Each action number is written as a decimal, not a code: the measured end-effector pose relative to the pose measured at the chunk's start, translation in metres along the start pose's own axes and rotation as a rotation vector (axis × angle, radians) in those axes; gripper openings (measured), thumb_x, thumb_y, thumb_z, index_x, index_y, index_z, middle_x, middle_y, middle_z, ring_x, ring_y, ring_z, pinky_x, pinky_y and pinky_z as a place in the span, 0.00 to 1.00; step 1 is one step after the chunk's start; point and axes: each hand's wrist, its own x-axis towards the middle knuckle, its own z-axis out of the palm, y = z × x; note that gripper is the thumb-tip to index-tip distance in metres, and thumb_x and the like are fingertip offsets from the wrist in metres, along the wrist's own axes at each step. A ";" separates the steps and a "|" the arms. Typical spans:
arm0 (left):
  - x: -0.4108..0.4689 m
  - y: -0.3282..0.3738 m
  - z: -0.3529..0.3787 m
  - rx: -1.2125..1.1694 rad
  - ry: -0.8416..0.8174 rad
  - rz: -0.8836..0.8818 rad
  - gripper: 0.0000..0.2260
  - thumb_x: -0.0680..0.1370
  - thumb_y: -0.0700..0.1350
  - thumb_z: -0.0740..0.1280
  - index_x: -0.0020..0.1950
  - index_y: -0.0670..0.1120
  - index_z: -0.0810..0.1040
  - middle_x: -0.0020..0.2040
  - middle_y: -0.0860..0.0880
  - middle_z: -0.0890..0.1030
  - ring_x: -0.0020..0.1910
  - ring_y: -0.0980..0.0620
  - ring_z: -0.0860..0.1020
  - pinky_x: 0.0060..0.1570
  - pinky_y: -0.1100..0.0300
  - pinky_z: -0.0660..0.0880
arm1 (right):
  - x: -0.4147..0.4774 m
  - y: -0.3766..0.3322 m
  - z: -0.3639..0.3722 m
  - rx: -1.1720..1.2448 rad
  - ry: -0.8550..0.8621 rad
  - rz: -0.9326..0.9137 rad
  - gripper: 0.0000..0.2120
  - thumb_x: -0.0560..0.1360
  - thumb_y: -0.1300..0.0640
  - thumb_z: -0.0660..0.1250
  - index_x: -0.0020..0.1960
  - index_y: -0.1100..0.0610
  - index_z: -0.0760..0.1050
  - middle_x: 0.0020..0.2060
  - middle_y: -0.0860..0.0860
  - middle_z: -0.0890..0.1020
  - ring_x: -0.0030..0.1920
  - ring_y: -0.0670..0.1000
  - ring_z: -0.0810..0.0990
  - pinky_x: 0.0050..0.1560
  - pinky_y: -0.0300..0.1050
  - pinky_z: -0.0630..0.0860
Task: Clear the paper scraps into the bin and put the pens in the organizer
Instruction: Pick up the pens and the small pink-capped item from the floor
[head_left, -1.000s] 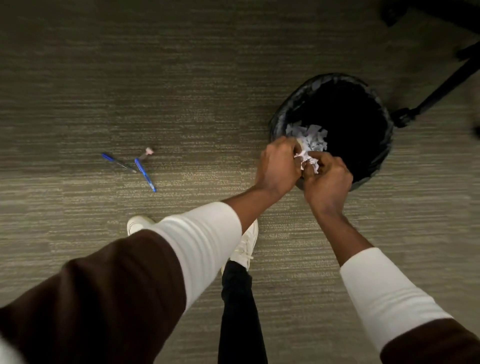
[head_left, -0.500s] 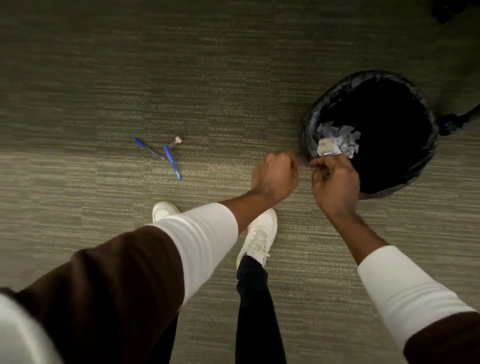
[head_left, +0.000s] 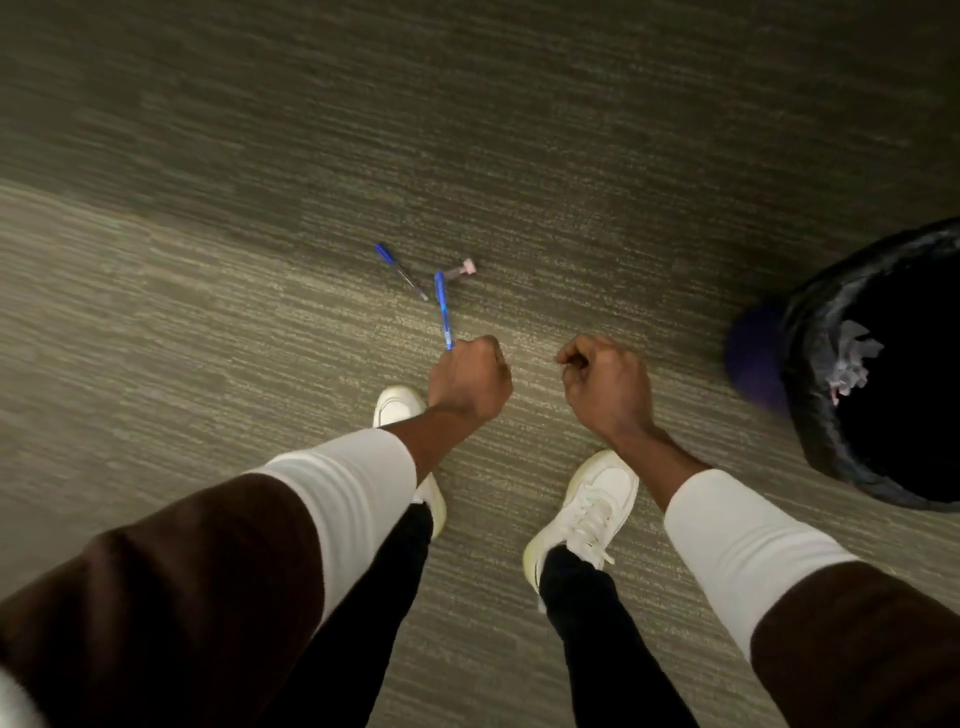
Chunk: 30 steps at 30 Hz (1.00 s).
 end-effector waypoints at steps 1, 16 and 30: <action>0.007 -0.015 -0.001 0.011 0.014 -0.012 0.09 0.79 0.49 0.66 0.54 0.47 0.83 0.53 0.38 0.85 0.52 0.33 0.84 0.50 0.46 0.80 | 0.006 -0.006 0.011 -0.005 -0.008 -0.002 0.07 0.76 0.62 0.71 0.50 0.51 0.83 0.49 0.50 0.86 0.48 0.55 0.84 0.49 0.48 0.81; 0.181 -0.108 0.002 0.098 0.221 0.086 0.17 0.80 0.52 0.73 0.61 0.42 0.80 0.58 0.40 0.84 0.57 0.39 0.83 0.55 0.46 0.82 | 0.104 -0.047 0.187 -0.002 -0.158 0.044 0.04 0.76 0.54 0.71 0.50 0.50 0.82 0.48 0.51 0.87 0.49 0.58 0.85 0.46 0.47 0.80; 0.249 -0.112 0.045 0.162 0.259 0.254 0.11 0.79 0.48 0.68 0.60 0.47 0.82 0.61 0.45 0.83 0.65 0.40 0.77 0.65 0.46 0.70 | 0.138 -0.057 0.264 -0.024 0.003 0.143 0.17 0.75 0.48 0.75 0.58 0.55 0.75 0.53 0.55 0.83 0.54 0.60 0.83 0.50 0.54 0.82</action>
